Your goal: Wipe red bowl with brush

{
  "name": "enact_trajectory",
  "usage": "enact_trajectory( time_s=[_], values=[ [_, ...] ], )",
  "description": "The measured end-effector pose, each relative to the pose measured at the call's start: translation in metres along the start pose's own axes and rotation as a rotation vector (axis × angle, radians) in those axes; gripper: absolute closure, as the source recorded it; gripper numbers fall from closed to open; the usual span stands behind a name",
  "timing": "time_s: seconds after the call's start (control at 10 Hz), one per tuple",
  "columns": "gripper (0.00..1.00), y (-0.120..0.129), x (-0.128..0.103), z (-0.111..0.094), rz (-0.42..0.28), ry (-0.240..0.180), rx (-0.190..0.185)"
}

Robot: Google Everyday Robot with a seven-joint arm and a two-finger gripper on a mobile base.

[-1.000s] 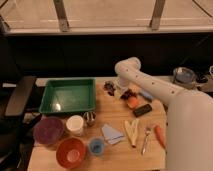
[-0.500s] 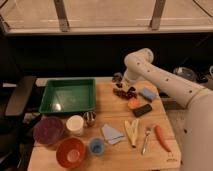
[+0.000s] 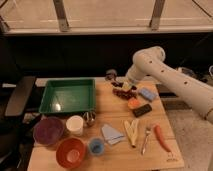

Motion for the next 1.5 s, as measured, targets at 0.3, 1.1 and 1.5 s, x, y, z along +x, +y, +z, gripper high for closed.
enact_trajectory(
  time_s=[0.3, 1.1, 1.5],
  values=[
    [1.0, 0.05, -0.036, -0.003, -0.208, -0.035, -0.121],
    [1.0, 0.125, -0.045, -0.024, -0.42, -0.094, -0.3],
    [1.0, 0.133, -0.052, -0.031, -0.495, -0.081, -0.291]
  ],
)
